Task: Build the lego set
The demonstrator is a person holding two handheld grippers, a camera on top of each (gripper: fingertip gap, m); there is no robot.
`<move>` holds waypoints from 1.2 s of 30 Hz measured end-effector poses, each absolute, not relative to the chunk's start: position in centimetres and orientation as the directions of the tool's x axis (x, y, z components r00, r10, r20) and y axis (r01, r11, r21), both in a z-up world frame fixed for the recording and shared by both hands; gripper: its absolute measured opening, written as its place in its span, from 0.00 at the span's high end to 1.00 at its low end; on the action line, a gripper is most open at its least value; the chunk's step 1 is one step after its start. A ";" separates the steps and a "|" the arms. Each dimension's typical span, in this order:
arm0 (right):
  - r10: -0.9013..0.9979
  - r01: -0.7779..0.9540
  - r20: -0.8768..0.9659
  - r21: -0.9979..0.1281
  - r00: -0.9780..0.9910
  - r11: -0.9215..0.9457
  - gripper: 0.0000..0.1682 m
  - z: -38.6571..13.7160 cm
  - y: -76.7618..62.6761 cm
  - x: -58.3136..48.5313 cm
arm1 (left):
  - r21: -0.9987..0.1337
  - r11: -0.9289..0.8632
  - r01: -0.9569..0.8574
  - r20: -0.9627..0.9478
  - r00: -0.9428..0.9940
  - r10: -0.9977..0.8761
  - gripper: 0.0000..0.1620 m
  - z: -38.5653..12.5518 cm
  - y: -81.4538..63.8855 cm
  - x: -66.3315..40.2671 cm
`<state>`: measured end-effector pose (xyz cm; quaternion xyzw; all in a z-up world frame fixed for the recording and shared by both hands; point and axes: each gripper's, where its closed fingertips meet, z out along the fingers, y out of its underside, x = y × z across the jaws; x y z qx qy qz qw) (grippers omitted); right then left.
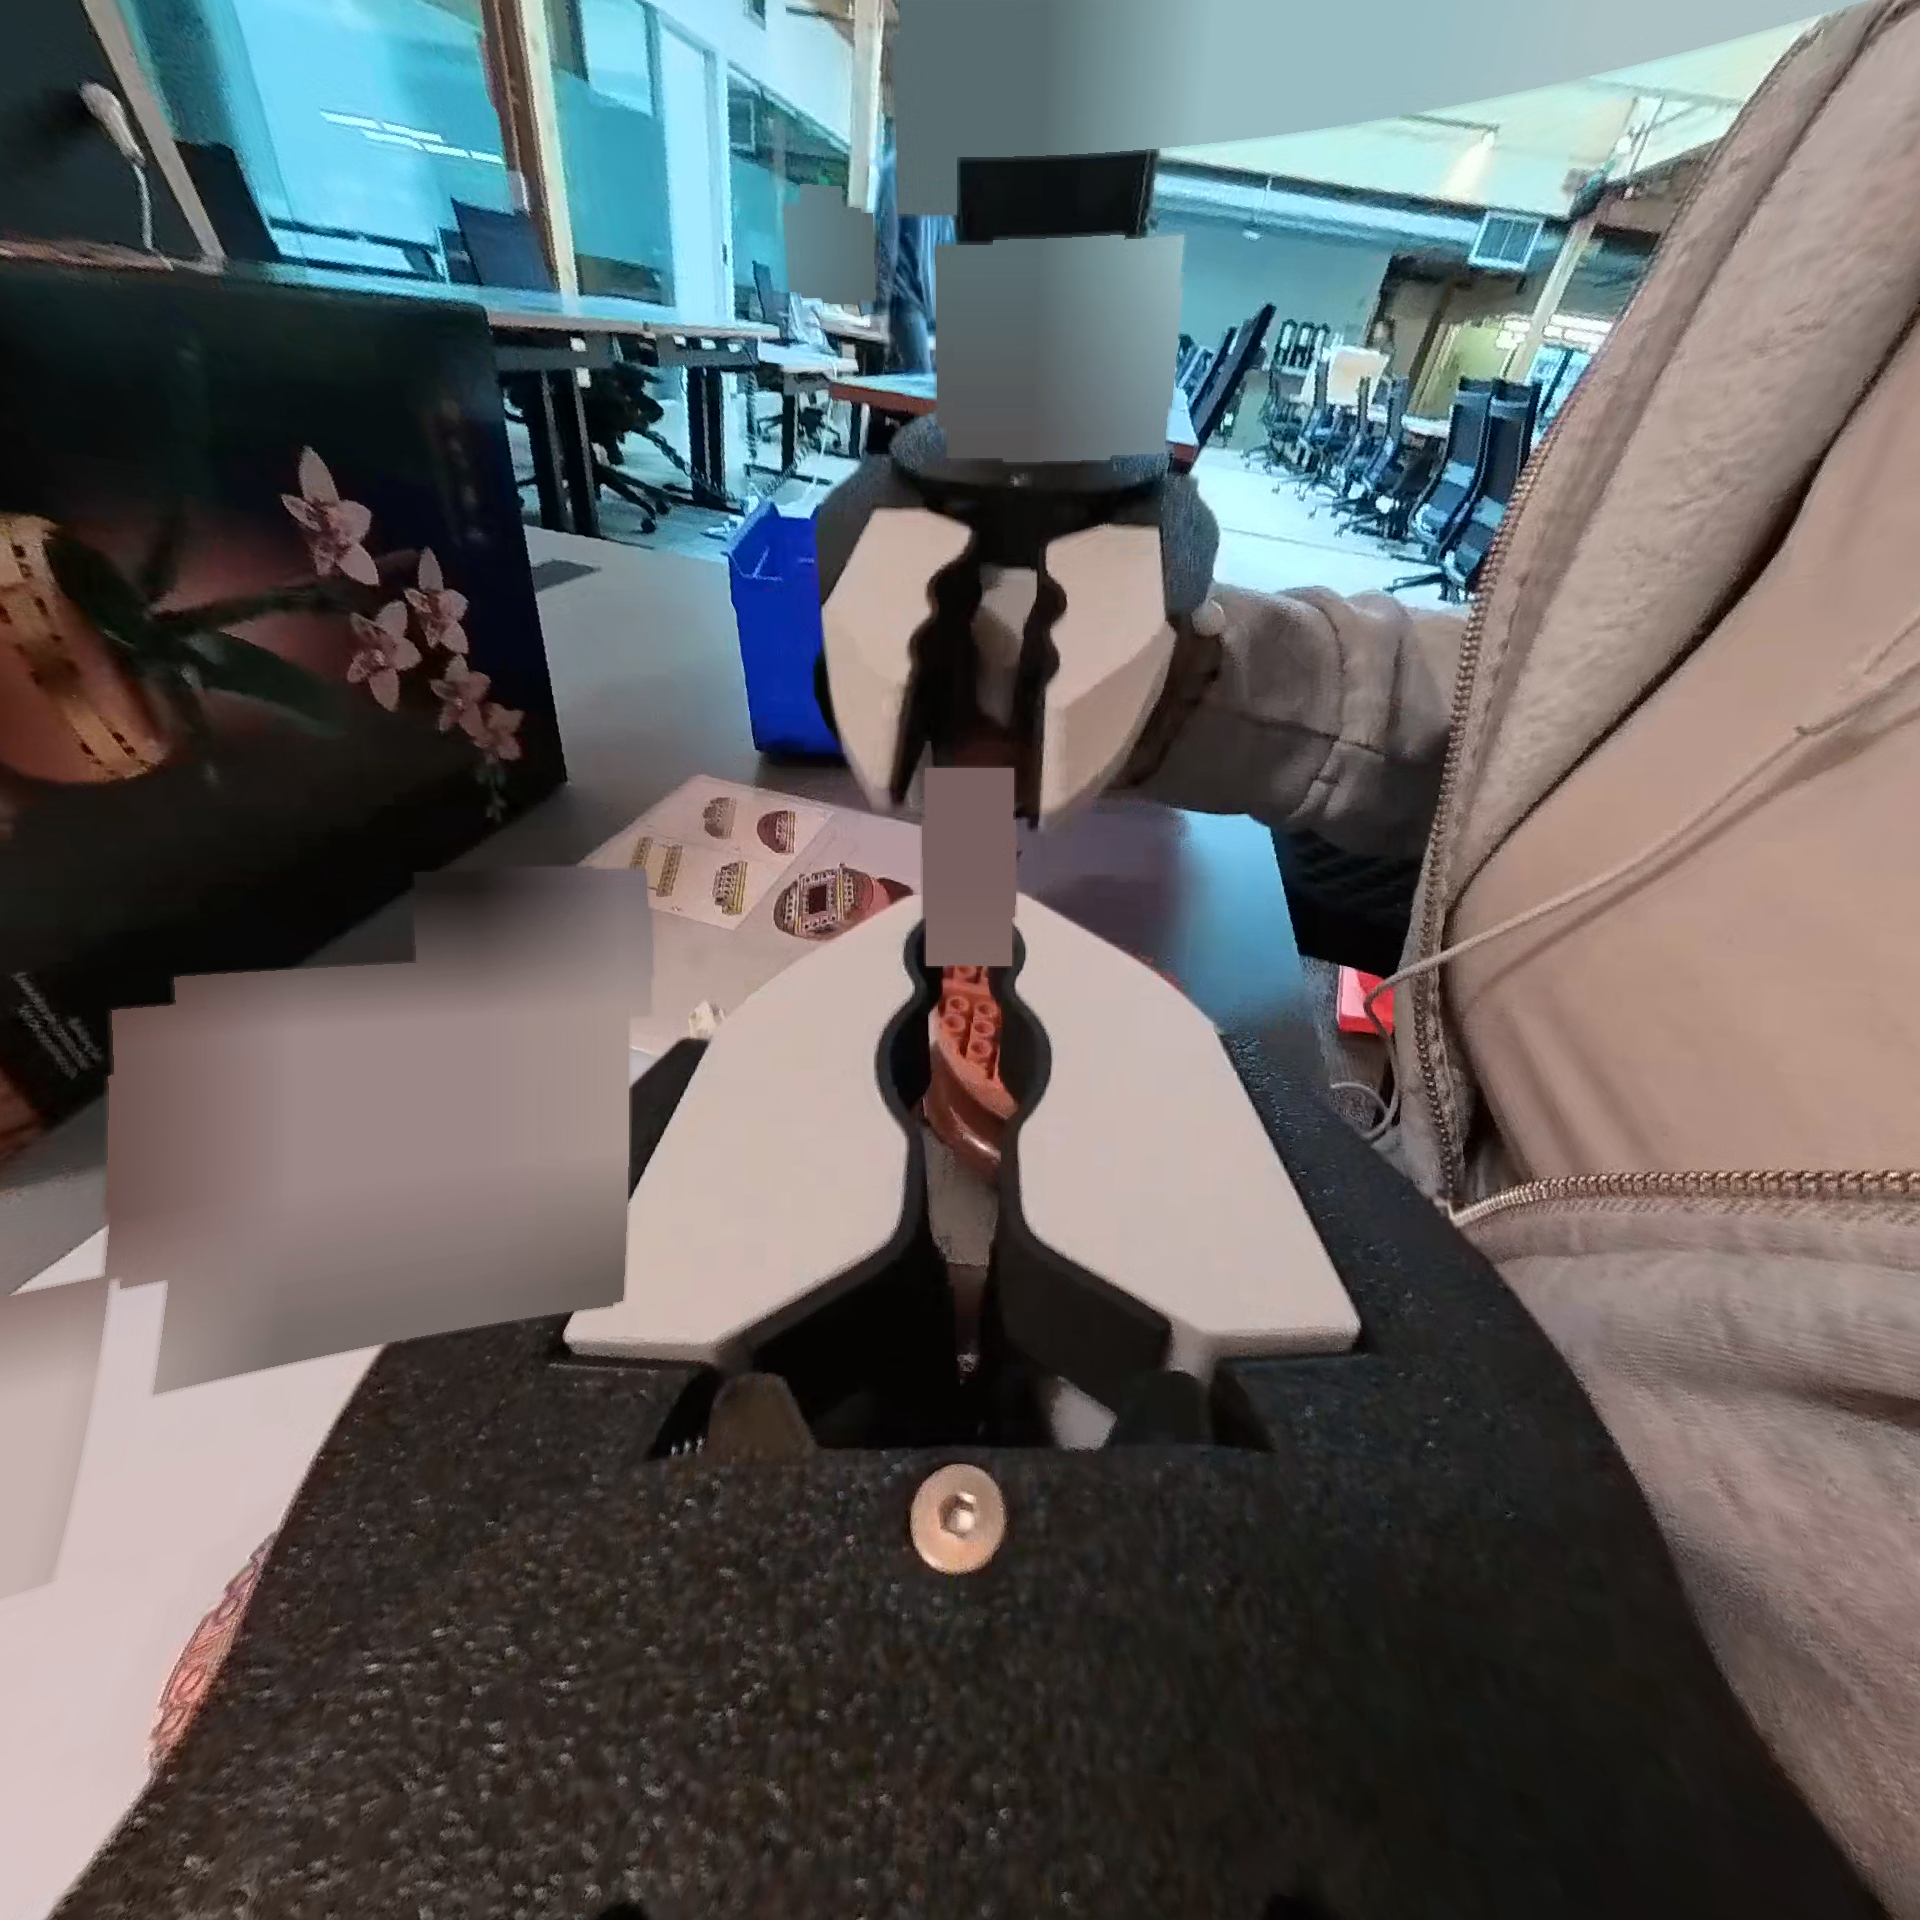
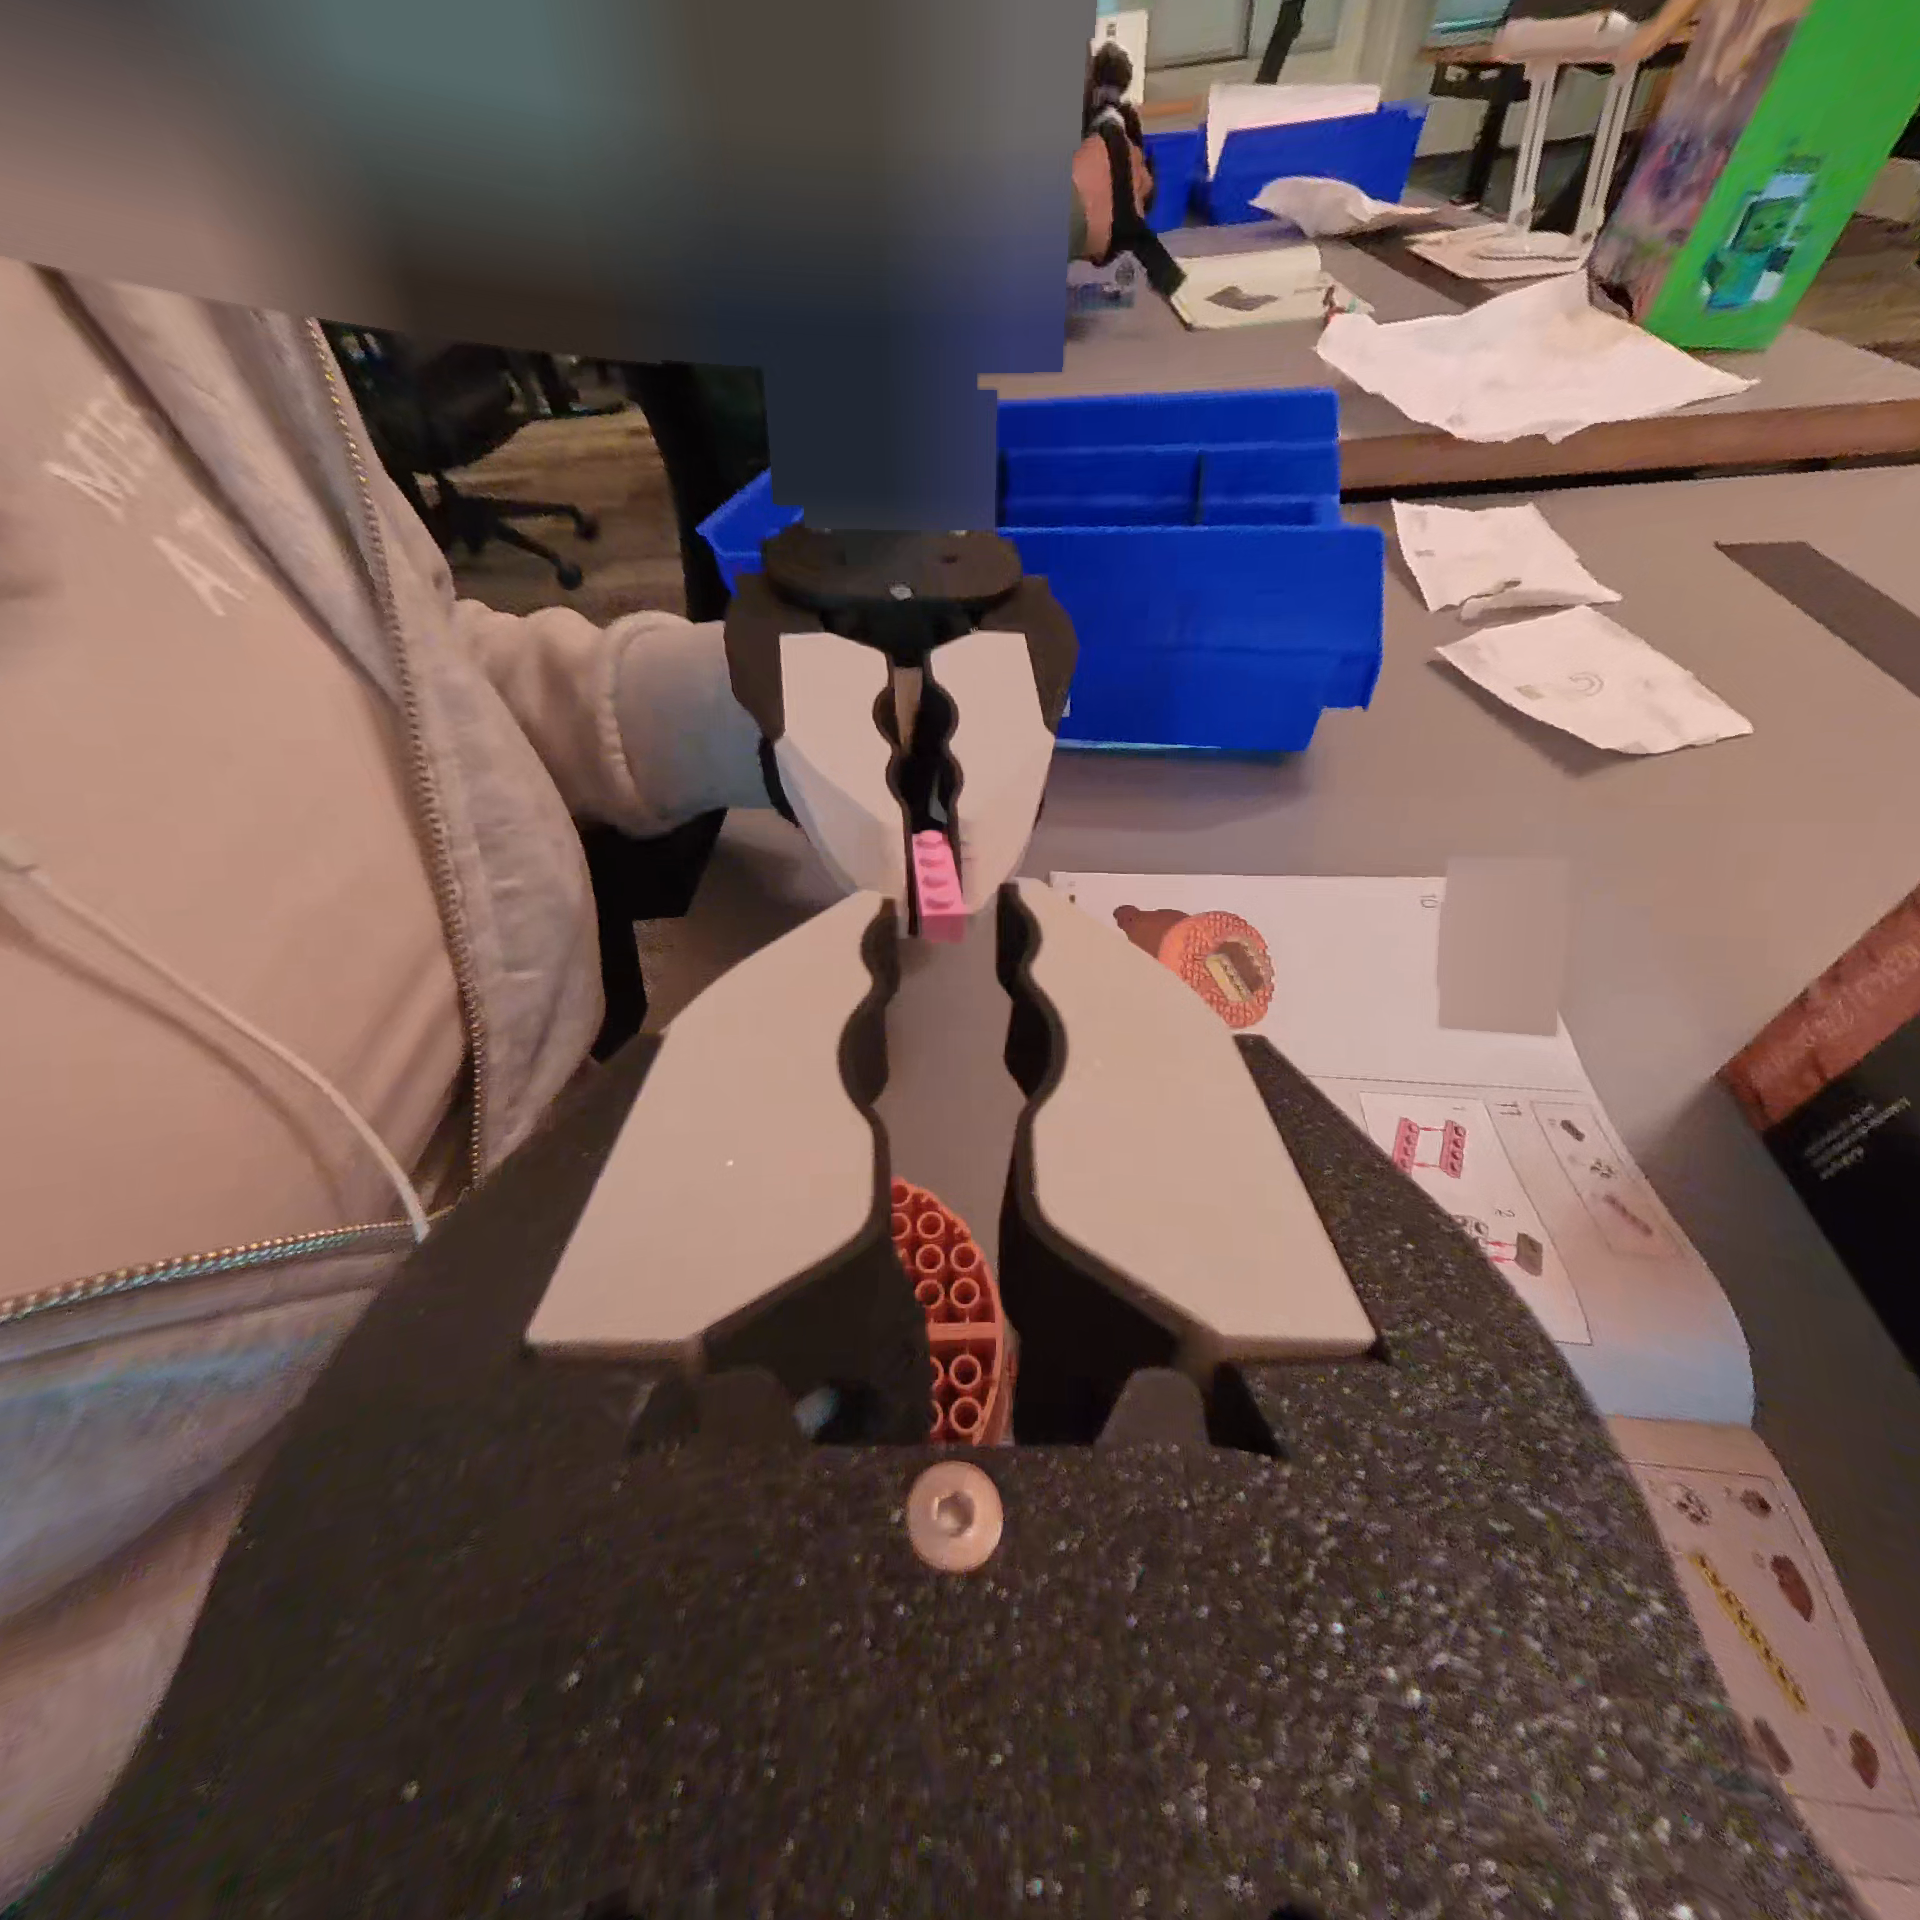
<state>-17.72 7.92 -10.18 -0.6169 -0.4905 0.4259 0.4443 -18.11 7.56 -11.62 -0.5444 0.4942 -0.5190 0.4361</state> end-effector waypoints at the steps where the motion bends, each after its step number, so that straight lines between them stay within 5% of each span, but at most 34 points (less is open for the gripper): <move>1: 0.984 0.228 -0.099 -0.965 0.149 -0.131 0.90 -10.2 7.9 -17.7 | -0.987 -0.134 -0.092 0.138 -0.034 -0.990 0.96 -11.8 7.5 -18.0; 13: 0.980 0.260 -0.149 -0.949 0.131 -0.179 0.96 -12.3 7.8 -17.3 | -0.985 -0.126 -0.120 0.136 -0.076 -0.988 0.95 -12.4 7.5 -16.9; 19: 0.967 0.221 -0.173 -0.952 0.188 -0.213 0.96 -12.4 8.8 -16.0 | -0.989 -0.081 -0.124 0.086 -0.037 -0.996 0.83 -12.9 8.5 -16.8; 27: 0.864 0.241 -0.114 -0.935 0.491 -0.261 0.96 -14.8 13.3 -11.4 | -0.921 -0.228 -0.317 0.020 0.546 -0.837 0.87 -16.7 17.4 -22.1; 36: 0.759 0.256 -0.059 -0.922 0.649 -0.291 0.96 -18.6 16.5 -9.6 | -0.917 -0.289 -0.275 0.095 0.552 -0.828 0.89 -18.2 18.9 -21.8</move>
